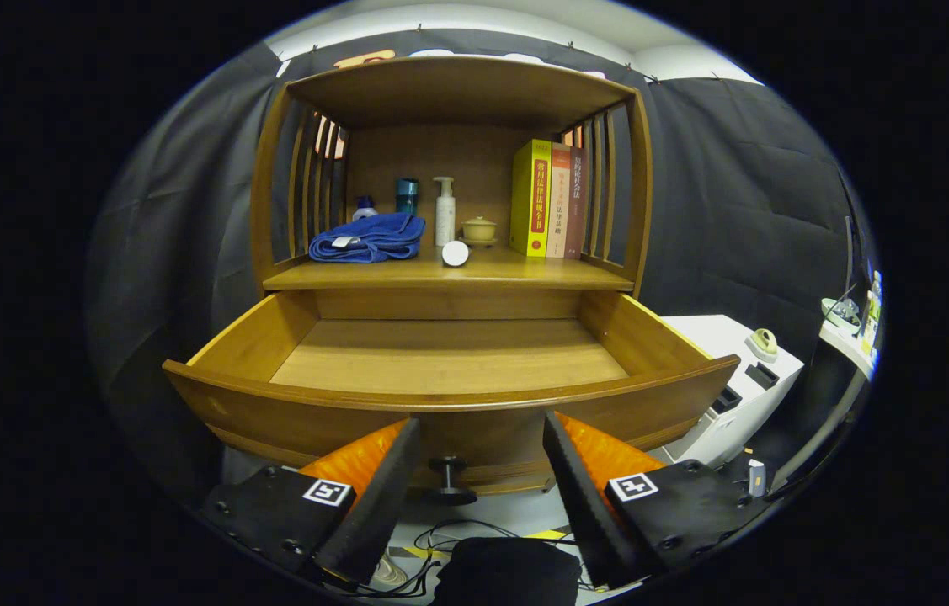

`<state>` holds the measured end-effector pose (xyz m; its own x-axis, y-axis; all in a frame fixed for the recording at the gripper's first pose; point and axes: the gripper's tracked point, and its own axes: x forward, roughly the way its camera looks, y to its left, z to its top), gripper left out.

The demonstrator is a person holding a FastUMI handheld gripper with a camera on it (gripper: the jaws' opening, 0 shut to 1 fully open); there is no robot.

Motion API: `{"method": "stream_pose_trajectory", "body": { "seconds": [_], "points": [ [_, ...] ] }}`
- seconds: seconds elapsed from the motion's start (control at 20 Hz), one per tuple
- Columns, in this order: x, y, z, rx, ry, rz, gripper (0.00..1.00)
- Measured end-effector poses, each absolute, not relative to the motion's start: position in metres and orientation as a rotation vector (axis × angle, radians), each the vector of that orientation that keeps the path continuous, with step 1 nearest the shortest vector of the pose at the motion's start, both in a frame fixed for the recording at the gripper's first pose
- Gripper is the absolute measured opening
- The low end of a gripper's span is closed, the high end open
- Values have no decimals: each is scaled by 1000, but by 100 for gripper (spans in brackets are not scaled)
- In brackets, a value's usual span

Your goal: Pull open the drawer, take out the items inside it, and place them on the countertop above the cabinet.

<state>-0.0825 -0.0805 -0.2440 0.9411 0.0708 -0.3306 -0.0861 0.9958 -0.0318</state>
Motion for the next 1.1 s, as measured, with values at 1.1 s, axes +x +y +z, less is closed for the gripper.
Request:
{"method": "stream_pose_trajectory", "body": {
  "seconds": [1.1],
  "points": [
    [-25, -61, -241, -14, 368, 52, 95]
  ]
}}
